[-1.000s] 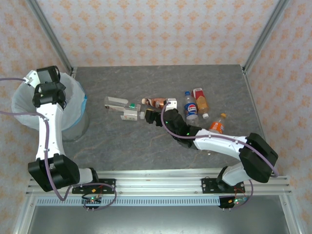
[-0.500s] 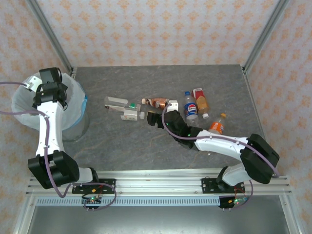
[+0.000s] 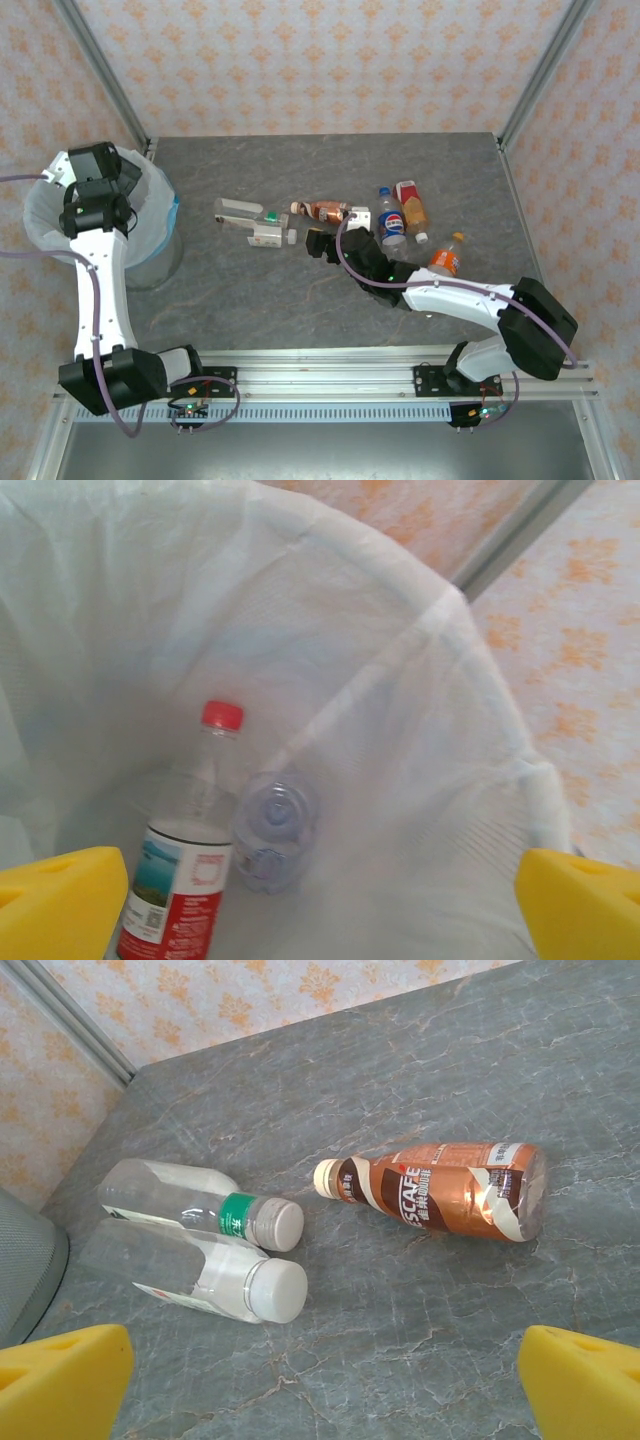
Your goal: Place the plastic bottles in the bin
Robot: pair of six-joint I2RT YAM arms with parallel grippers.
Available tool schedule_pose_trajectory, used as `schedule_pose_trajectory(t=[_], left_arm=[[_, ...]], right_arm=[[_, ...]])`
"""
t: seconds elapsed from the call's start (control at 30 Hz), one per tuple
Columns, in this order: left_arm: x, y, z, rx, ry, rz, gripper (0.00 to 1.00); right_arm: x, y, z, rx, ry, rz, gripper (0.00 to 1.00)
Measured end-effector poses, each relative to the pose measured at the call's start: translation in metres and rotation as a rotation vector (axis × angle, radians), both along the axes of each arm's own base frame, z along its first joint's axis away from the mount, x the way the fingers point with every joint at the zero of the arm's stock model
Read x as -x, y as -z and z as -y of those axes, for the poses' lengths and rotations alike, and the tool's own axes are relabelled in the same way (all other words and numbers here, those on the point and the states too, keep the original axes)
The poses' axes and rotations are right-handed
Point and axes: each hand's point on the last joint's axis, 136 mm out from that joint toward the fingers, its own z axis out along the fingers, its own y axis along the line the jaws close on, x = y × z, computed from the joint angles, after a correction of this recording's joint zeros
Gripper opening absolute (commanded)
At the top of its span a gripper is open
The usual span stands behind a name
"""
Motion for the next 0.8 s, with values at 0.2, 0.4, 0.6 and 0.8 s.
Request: schedule_pose_trajectory(t=[0.2,0.4,0.6,0.8], left_arm=[[-0.011,-0.033,0.049,-0.016,0.184,0.136,1.00],[-0.024,-0.059,0.110,-0.022,0.433,0.245,1.00],[-0.038,-0.059,0.170,0.018,0.676,0.296,1.00],[-0.043,-0.046,0.229,0.041,0.869,0.316,1.00]], right_arm=[[-0.002,0.002,0.006,0.005,0.018,-0.003,0.99],[-0.001,0.004,0.028,0.044,0.054,-0.027,0.99],[0.009,0.005,0.070,0.150,0.119,-0.073,0.99],[0.024,0.012,0.133,0.264,0.225,-0.207,0.99]])
